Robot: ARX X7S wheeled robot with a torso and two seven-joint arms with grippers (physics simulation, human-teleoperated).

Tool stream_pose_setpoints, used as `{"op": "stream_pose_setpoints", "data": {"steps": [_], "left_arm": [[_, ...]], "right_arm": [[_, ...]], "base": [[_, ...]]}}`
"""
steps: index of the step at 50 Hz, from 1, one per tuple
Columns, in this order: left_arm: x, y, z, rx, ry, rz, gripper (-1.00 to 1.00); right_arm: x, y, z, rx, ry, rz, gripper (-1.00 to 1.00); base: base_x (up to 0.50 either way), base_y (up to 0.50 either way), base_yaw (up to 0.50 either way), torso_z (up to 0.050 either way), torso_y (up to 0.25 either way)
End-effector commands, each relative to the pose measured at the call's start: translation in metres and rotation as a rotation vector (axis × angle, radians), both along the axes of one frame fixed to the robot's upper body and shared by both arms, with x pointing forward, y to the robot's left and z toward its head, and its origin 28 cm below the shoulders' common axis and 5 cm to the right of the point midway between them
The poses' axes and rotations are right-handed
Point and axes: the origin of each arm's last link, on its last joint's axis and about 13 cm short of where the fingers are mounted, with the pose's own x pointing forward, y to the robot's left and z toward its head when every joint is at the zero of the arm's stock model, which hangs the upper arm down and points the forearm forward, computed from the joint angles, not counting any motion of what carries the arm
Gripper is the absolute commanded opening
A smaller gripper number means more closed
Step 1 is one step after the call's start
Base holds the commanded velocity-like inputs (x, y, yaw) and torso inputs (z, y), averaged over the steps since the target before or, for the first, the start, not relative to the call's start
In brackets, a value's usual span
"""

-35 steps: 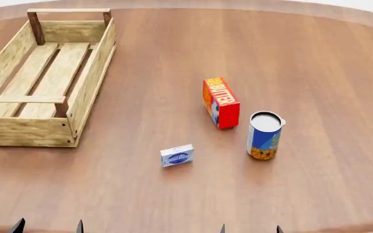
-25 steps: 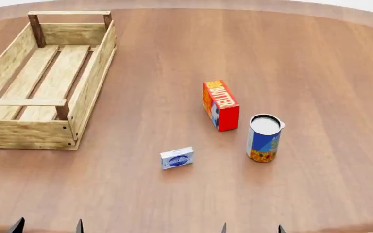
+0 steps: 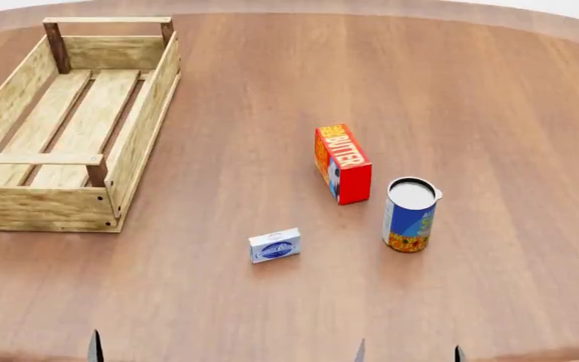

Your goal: Pick up the cream cheese and put it in the tray.

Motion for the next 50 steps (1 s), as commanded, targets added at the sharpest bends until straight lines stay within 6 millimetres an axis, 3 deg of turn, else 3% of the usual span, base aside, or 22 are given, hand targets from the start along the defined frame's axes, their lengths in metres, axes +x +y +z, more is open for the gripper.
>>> {"op": "stream_pose_setpoints", "data": {"steps": [1, 13, 29, 40, 50], "left_arm": [[-0.021, -0.004, 0.013, 0.002, -0.200, 0.020, 1.00], [-0.043, -0.005, 0.024, 0.014, -0.316, 0.024, 1.00], [-0.059, -0.007, 0.029, 0.033, -0.443, 0.040, 1.00], [-0.069, -0.005, 0.030, 0.024, -0.612, 0.094, 1.00], [-0.069, -0.004, 0.030, 0.009, -0.618, 0.112, 1.00]], "right_arm": [[-0.022, 0.003, 0.016, -0.019, -0.153, -0.011, 1.00], [-0.048, 0.006, 0.030, -0.032, -0.274, 0.001, 1.00], [-0.056, 0.005, 0.034, -0.055, -0.361, -0.031, 1.00], [-0.067, 0.007, 0.036, -0.089, -0.520, -0.060, 1.00], [-0.068, 0.006, 0.035, -0.104, -0.569, -0.086, 1.00]], "base": [[0.00, 0.00, 0.00, 0.000, 0.000], [0.00, 0.00, 0.00, 0.000, 0.000], [0.00, 0.00, 0.00, 0.000, 0.000], [0.00, 0.00, 0.00, 0.000, 0.000], [0.00, 0.00, 0.00, 0.000, 0.000]]}}
